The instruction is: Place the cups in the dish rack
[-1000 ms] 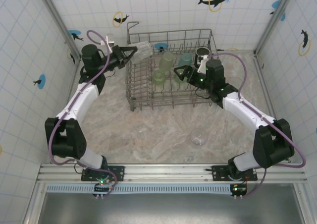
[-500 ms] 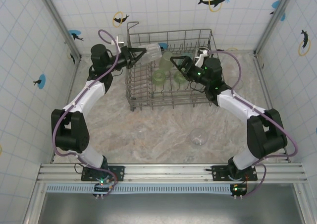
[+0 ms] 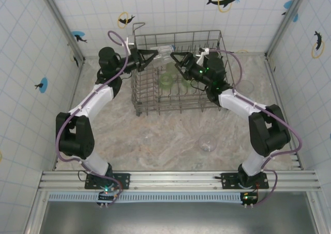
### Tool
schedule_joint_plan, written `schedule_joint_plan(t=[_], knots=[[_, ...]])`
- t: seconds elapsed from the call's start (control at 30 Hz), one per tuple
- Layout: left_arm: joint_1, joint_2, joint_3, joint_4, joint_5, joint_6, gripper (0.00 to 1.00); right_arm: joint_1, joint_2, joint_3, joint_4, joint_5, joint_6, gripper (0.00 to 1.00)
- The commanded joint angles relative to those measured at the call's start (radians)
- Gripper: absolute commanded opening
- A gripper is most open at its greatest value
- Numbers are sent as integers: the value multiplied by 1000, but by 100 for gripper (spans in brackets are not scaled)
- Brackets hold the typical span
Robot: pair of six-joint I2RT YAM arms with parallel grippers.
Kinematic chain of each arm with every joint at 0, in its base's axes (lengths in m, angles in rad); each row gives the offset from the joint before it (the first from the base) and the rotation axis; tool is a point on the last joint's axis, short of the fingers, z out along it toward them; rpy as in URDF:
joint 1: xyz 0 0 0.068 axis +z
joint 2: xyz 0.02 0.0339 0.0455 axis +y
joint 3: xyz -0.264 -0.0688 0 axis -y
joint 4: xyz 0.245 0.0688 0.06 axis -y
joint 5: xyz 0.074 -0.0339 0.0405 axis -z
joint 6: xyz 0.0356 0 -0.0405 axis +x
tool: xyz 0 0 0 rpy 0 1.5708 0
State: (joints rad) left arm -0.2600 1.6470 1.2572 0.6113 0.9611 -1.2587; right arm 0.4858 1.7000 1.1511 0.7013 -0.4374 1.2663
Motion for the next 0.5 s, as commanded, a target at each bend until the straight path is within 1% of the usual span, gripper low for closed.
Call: schedule_joint_plan(t=[0.0, 0.2, 0.3, 0.4, 0.47], knots=[[-19, 16, -4, 98, 18, -37, 0, 9, 31, 51, 103, 3, 46, 99], [-35, 27, -4, 104, 18, -49, 0, 8, 63, 80, 131, 22, 59, 100], [-42, 28, -8, 107, 19, -54, 0, 9, 82, 94, 150, 24, 75, 97], [-46, 28, -14, 105, 22, -54, 0, 9, 101, 105, 167, 23, 89, 92], [-47, 28, -18, 105, 24, -55, 0, 8, 112, 111, 170, 18, 93, 83]])
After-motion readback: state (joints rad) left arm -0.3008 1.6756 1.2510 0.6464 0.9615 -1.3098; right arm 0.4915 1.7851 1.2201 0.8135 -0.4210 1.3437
